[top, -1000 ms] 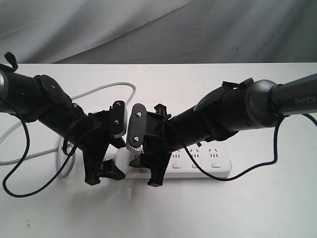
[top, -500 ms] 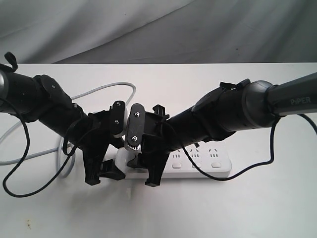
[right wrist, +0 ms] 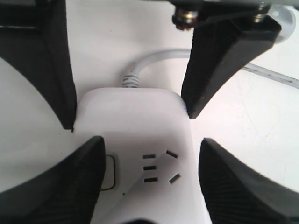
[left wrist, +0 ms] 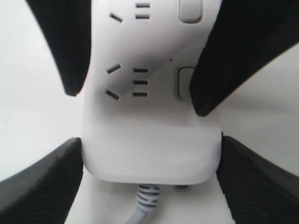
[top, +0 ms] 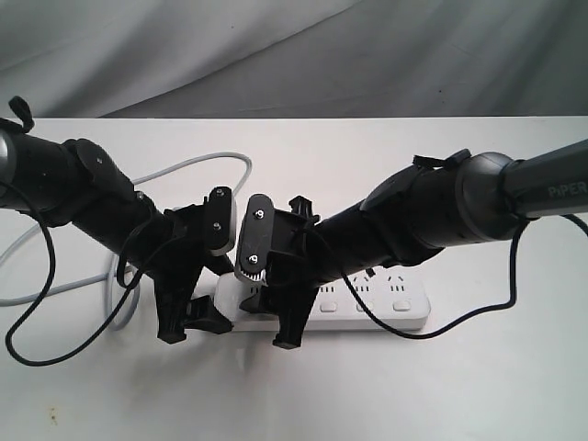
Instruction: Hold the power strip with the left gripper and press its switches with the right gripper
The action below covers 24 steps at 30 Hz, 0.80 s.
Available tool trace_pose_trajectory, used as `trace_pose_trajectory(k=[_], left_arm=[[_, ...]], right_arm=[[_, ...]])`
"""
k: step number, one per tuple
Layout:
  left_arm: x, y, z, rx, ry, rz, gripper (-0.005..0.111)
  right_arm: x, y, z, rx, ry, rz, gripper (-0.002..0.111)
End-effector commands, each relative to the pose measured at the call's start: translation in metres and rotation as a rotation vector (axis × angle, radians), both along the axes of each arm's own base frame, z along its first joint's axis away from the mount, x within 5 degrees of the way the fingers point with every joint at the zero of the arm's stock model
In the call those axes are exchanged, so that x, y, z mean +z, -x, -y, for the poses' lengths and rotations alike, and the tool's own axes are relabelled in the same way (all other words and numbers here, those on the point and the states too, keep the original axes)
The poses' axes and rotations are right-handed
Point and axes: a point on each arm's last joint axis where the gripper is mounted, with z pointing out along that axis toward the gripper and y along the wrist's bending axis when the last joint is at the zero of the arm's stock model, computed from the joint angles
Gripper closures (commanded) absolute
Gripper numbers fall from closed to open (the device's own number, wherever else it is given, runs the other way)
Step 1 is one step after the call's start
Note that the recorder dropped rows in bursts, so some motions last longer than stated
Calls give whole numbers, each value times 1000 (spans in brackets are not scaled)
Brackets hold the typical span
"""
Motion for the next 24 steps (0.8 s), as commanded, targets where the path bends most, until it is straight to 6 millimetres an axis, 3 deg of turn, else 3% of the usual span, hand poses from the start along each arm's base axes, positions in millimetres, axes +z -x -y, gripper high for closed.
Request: trace_pose_trajectory(k=[1, 12, 24], left_arm=[[0, 0, 2, -3, 3, -8, 38], [0, 0, 2, -3, 3, -8, 38], [0, 0, 2, -3, 3, -8, 38]], right_arm=[[-20, 2, 11, 22, 101, 10, 53], [32, 1, 11, -5, 27, 123, 53], [31, 10, 30, -38, 40, 94, 53]])
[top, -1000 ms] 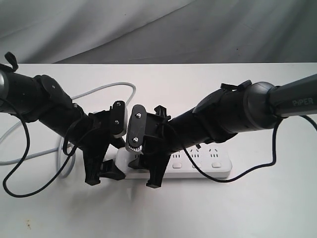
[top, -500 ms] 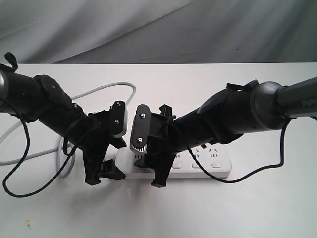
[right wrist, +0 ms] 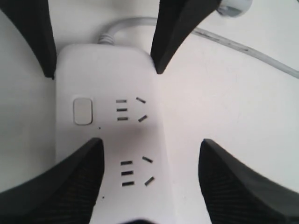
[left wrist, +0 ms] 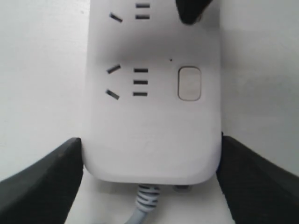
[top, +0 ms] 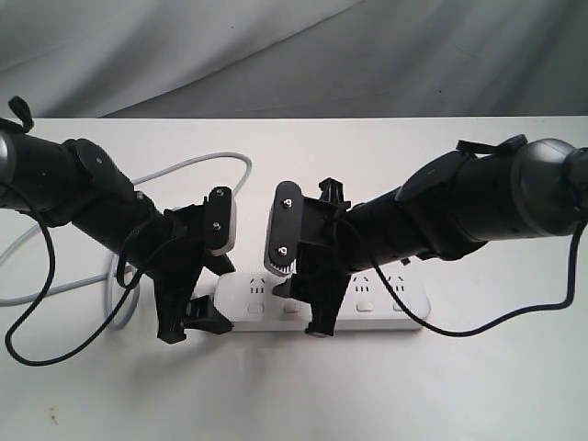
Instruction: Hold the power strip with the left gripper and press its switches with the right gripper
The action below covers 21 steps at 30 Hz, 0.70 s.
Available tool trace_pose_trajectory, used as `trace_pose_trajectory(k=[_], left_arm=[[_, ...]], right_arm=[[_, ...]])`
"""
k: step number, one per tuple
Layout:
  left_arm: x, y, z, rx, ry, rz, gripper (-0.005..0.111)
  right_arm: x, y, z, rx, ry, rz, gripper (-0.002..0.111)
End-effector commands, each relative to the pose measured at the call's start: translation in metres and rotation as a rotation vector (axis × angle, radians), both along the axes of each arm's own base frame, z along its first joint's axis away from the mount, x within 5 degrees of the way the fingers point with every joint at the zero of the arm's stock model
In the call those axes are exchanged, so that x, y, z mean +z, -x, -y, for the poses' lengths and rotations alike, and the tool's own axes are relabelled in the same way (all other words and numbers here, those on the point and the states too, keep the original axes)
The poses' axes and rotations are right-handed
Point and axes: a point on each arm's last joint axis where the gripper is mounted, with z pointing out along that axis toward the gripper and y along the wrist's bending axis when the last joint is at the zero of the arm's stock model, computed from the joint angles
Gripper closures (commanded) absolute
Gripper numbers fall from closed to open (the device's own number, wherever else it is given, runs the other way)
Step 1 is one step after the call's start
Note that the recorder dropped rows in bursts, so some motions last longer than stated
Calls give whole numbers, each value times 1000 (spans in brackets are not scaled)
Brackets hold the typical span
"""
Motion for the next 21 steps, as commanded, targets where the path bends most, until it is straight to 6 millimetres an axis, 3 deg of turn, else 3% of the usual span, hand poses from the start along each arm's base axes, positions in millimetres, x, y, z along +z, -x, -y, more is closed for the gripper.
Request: trace_pose_trajectory(k=[1, 21], left_arm=[[0, 0, 2, -3, 3, -8, 38], [0, 0, 2, -5, 3, -7, 38]], right_arm=[[0, 3, 5, -1, 8, -1, 53], [-19, 5, 7, -6, 31, -51, 53]])
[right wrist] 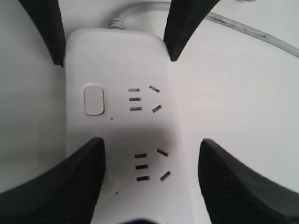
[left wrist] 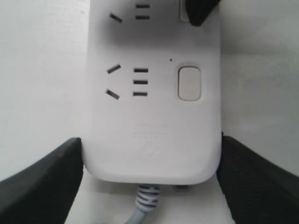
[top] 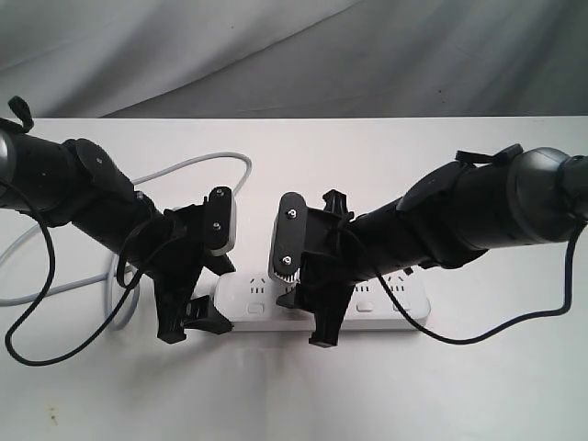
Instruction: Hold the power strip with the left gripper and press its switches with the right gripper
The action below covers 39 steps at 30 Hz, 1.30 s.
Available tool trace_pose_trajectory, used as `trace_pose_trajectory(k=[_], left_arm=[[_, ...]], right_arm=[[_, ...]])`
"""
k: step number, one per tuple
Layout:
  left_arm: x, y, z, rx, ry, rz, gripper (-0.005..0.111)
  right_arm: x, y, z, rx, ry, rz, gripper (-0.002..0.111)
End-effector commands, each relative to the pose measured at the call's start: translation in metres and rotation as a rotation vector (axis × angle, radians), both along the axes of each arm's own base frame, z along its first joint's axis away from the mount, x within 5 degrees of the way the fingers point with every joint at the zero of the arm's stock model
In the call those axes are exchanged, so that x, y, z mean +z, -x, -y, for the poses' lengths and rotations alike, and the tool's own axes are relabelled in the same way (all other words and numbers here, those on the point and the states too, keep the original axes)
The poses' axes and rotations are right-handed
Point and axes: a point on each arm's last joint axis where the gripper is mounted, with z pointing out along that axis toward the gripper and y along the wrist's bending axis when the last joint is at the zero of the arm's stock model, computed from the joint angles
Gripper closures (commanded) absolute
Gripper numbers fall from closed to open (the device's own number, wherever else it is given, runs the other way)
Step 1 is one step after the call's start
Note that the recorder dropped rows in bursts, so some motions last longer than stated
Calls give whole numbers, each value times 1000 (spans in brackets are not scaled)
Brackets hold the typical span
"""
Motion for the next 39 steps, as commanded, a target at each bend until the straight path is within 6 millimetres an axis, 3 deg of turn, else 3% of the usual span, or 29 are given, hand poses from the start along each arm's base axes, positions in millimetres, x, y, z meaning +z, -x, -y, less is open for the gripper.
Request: trace_pose_trajectory(k=[1, 11, 34, 39], left_arm=[[0, 0, 2, -5, 3, -7, 38], [0, 0, 2, -5, 3, -7, 38], [0, 0, 2, -5, 3, -7, 38], [0, 0, 2, -5, 3, -7, 38]], right_arm=[[-9, 4, 5, 2, 21, -23, 53], [-33, 9, 8, -5, 62, -80, 53], [-36, 3, 17, -25, 121, -38, 53], [-41, 7, 28, -42, 139, -61, 53]])
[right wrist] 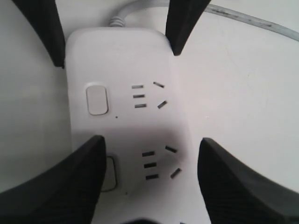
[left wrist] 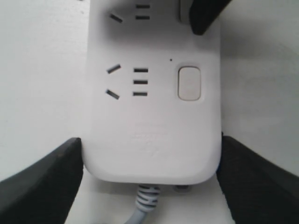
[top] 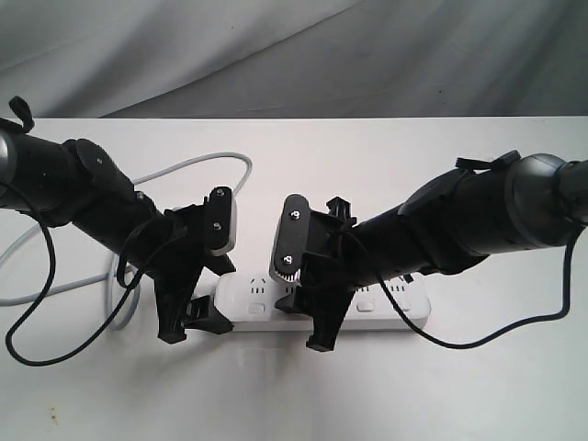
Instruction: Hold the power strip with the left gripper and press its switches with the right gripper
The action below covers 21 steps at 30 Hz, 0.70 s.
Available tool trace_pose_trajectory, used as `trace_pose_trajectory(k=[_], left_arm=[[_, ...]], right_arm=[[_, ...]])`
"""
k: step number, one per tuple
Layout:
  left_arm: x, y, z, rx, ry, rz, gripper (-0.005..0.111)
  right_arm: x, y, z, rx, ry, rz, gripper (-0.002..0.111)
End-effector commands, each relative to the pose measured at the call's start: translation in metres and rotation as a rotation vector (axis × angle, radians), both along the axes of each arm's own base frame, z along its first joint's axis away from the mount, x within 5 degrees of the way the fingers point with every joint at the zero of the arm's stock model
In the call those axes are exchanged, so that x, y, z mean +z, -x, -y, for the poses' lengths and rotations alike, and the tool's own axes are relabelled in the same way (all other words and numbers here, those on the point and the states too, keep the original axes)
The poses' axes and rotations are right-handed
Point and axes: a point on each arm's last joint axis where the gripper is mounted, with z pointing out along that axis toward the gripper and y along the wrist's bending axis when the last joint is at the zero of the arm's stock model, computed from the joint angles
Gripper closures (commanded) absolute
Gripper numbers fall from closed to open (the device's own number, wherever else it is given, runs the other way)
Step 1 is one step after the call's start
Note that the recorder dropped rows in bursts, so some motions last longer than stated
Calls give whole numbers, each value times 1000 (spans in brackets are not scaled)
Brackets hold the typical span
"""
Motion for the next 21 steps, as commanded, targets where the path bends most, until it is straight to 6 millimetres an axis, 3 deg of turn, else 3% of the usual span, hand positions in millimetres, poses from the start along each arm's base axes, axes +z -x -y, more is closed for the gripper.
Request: trace_pose_trajectory(k=[1, 8, 10, 14, 21], left_arm=[[0, 1, 2, -6, 2, -7, 38], [0, 1, 2, -6, 2, -7, 38], [0, 1, 2, -6, 2, -7, 38], [0, 1, 2, -6, 2, -7, 38], [0, 1, 2, -6, 2, -7, 38]], right_arm=[[-26, 4, 21, 18, 141, -1, 53], [-23, 4, 20, 18, 125, -3, 53], [-14, 4, 19, 24, 108, 13, 53], [25, 5, 21, 20, 60, 106, 53], [33, 8, 30, -3, 54, 116, 53]])
